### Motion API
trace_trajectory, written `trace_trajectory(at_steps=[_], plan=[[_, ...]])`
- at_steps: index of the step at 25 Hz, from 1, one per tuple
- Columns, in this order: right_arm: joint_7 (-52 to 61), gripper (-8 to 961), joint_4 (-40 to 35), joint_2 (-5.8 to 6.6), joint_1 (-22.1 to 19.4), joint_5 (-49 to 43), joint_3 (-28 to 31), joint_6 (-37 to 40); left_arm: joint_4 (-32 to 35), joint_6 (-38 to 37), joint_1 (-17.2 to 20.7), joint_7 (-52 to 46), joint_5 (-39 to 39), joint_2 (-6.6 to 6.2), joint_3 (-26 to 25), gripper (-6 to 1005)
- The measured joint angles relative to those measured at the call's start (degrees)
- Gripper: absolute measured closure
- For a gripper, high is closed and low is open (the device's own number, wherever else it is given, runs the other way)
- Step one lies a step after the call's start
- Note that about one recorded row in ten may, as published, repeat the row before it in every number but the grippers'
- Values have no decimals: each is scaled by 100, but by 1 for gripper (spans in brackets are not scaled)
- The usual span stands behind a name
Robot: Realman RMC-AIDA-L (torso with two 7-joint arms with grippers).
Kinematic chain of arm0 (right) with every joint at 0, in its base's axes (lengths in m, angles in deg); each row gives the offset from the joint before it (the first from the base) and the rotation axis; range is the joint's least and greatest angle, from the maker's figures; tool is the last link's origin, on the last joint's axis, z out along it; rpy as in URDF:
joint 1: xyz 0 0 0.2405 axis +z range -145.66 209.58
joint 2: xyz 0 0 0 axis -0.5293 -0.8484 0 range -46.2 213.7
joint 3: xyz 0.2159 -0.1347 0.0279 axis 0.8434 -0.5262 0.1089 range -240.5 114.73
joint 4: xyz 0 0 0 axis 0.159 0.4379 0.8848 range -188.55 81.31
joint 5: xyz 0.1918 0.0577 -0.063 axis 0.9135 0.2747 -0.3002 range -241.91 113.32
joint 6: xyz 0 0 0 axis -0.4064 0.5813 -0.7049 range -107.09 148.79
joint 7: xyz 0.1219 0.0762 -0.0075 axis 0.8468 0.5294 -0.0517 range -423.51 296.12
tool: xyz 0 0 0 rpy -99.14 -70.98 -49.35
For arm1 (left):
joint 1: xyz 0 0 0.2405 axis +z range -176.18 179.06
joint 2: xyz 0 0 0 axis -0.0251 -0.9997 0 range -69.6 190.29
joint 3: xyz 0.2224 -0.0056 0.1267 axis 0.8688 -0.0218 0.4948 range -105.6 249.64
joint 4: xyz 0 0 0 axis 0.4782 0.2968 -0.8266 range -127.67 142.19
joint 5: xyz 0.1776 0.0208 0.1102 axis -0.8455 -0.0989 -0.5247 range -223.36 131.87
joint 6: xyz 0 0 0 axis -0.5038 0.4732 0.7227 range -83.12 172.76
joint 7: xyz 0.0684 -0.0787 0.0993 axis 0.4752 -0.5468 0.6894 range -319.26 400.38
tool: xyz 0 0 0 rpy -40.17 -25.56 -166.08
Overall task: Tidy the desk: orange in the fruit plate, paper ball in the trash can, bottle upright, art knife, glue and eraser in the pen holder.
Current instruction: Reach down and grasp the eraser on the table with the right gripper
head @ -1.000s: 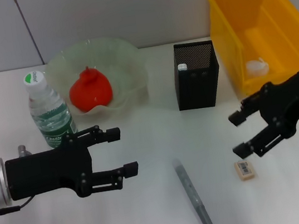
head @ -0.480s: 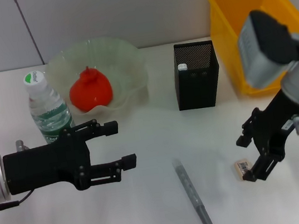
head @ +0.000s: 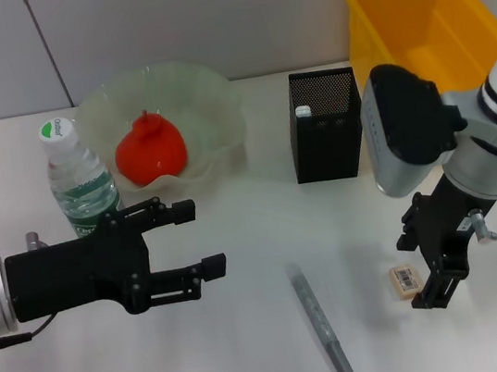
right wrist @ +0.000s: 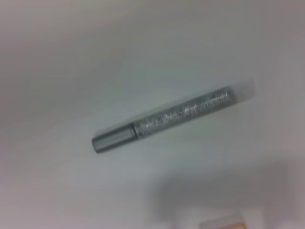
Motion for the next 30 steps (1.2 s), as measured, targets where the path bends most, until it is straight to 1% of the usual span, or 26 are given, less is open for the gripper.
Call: trace_trajectory(at_steps=[9, 30], plan=[[29, 140, -9, -27, 44, 34, -495, -200, 4, 0, 15, 9, 0, -5, -8, 153], [37, 145, -18, -50, 105, 63, -622, -210, 58, -29, 32, 0, -1, 0, -8, 153]])
